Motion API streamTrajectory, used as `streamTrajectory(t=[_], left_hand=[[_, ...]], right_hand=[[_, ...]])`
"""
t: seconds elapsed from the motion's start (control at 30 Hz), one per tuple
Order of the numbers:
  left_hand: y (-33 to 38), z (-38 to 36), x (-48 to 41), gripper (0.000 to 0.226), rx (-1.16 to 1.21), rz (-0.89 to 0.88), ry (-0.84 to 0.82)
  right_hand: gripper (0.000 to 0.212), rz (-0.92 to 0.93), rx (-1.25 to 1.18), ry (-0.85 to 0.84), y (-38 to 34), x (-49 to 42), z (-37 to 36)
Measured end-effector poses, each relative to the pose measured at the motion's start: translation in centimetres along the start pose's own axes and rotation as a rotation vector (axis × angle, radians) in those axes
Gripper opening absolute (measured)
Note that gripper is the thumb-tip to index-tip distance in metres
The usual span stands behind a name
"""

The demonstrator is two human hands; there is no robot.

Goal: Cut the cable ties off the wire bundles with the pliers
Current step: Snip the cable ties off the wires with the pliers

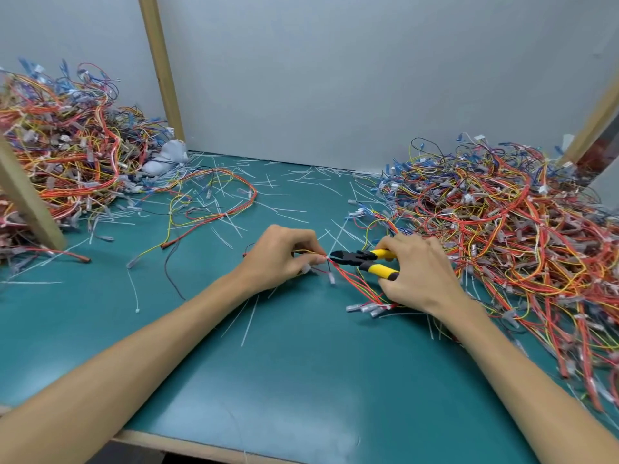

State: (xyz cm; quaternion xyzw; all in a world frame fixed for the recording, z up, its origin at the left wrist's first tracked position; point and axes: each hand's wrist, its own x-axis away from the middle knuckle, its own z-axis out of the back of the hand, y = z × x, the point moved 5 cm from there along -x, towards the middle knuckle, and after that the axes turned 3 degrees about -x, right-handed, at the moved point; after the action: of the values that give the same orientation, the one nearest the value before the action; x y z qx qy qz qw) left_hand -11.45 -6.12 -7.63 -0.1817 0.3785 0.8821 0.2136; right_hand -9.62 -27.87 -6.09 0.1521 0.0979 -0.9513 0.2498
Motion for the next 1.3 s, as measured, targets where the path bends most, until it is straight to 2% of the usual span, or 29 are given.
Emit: streamTrajectory(t=[0.2, 0.33, 0.53, 0.7, 0.8, 0.93, 1.03, 1.2, 1.3], left_hand=[[0.0, -0.3, 0.1, 0.004, -0.037, 0.041, -0.012], [0.0, -0.2, 0.1, 0.004, -0.004, 0.078, -0.016], [0.0, -0.5, -0.1, 0.007, 0.041, 0.091, -0.157], [0.3, -0.2, -0.1, 0.017, -0.047, 0.111, -0.135], [0.3, -0.1, -0.3, 0.023, -0.005, 0.177, -0.15], [-0.1, -0.2, -0.4, 0.022, 0.057, 0.318, -0.16], [-0.1, -0.2, -0.4, 0.024, 0.07, 0.362, -0.144], [0.0, -0.3, -0.1, 0.025, 0.093, 0.355, -0.152], [0.0, -0.4, -0.1, 0.029, 0.11, 0.326, -0.17]], right_hand=[[0.02, 0.012, 0.066, 0.013, -0.8, 0.1, -0.2], [0.025, -0.03, 0.09, 0.046, -1.0, 0.4, 0.2], [0.02, -0.097, 0.058, 0.036, -0.6, 0.4, 0.0], [0.022, -0.041, 0.052, 0.136, -1.3, 0.5, 0.1], [0.015, 0.014, 0.149, 0.239, -1.7, 0.5, 0.5], [0.019, 0.098, 0.343, 0.324, -2.3, 0.5, 0.6], [0.021, 0.114, 0.372, 0.369, -2.3, 0.4, 0.6], [0.015, 0.133, 0.349, 0.382, -2.4, 0.5, 0.5], [0.027, 0.125, 0.34, 0.363, -2.2, 0.6, 0.5]])
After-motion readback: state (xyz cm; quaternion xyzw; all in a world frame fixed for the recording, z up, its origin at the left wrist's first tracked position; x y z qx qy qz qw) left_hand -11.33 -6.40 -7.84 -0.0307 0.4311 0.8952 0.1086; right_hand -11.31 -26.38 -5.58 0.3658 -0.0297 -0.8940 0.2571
